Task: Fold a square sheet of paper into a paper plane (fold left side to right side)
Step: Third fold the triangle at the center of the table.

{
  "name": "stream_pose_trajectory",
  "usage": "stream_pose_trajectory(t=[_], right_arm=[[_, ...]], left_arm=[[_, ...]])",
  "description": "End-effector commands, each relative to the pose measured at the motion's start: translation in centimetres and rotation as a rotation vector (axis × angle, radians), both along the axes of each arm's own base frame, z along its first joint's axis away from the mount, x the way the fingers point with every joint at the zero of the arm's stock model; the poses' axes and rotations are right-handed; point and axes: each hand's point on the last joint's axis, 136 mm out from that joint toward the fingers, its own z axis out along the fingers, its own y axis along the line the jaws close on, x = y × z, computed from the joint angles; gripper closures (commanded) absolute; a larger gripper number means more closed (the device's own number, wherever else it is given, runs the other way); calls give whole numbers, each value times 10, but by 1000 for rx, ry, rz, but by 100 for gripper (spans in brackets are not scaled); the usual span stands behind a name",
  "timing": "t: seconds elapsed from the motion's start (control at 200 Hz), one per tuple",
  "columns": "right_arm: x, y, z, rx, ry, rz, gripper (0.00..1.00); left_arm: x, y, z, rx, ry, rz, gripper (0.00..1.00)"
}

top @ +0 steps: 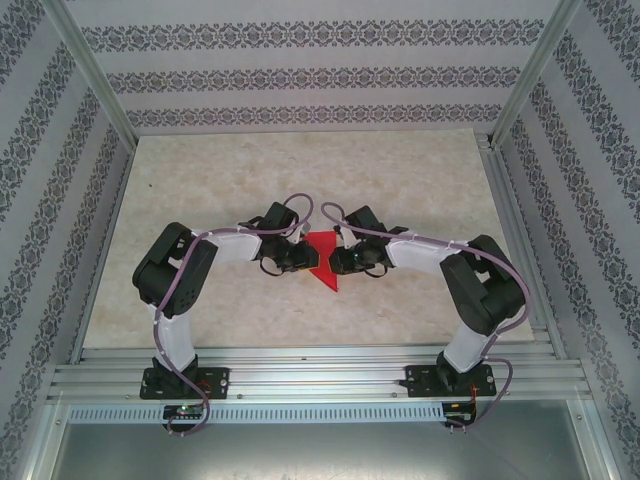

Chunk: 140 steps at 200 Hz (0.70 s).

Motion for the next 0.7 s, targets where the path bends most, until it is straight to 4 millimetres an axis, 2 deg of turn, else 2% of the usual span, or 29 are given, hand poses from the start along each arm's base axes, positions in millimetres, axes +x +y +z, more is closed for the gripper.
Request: stream_pose_trajectory(t=[0.0, 0.115, 0.235, 0.4, 0.515, 0.694], right_arm=[[8, 0, 36, 46, -59, -33, 77], [-6, 9, 49, 136, -33, -42, 78], [-24, 27, 51, 232, 26, -52, 81], [-42, 43, 30, 273, 117, -57, 84], [-47, 39, 13, 234, 145, -67, 84], [-47, 35, 2, 198, 162, -76, 84]], left_arm=[[-24, 25, -41, 144, 74, 5, 76], [-23, 25, -41, 138, 73, 8, 76], [-22, 23, -39, 133, 70, 8, 76], [-21, 24, -39, 137, 65, 6, 77], [-21, 24, -39, 139, 63, 7, 77], [-20, 23, -38, 138, 61, 8, 77]])
